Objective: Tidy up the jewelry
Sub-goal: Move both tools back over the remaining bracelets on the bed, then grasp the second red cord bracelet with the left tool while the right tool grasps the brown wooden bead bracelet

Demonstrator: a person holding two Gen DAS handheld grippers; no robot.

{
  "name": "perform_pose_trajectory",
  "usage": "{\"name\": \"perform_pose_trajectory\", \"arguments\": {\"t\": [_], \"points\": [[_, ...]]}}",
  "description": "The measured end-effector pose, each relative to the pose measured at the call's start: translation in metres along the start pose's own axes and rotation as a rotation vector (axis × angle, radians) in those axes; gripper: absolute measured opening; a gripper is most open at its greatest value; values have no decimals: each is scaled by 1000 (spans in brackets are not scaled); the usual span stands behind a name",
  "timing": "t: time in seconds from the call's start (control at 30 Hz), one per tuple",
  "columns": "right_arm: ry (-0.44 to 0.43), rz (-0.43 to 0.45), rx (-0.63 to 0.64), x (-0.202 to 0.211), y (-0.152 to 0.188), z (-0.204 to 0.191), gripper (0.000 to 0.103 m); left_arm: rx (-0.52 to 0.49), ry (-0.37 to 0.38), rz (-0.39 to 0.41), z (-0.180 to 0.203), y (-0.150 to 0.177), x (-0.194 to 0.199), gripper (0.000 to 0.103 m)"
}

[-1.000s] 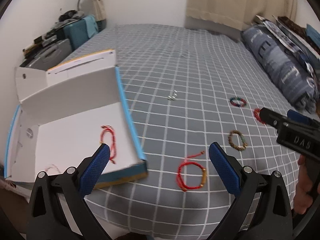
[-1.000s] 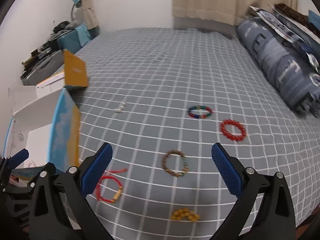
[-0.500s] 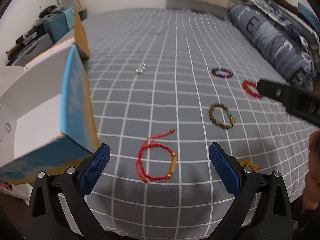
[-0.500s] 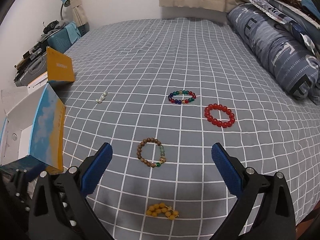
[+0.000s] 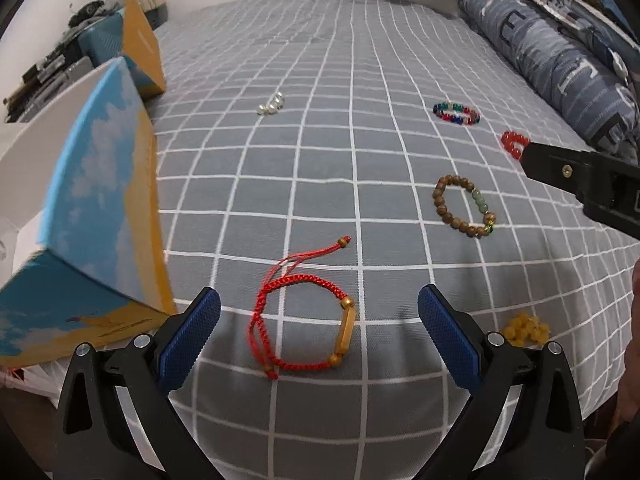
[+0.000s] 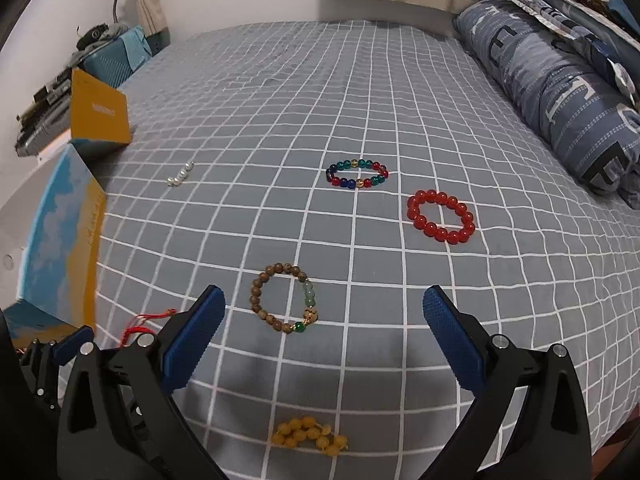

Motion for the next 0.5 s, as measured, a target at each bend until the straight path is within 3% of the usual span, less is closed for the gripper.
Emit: {"name": "perform_pose_trajectory", "arguments": {"t": [0.17, 0.5], "points": [[6, -52, 6, -33, 8, 0, 94, 22, 6, -25, -2, 3, -18, 97], [-35, -105, -28, -58, 15, -3, 88, 14, 10, -56, -4, 8, -29, 97]]}}
Point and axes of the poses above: each gripper's, at about its wrist camera, not at the fingertips, and x roughly against the way its jaws point, z to its right, y to its underside, the point moved 5 cm from there along -x, roughly the way its jaws point, and after that the axes turned 2 degrees about -y, right-handed, at the moved point
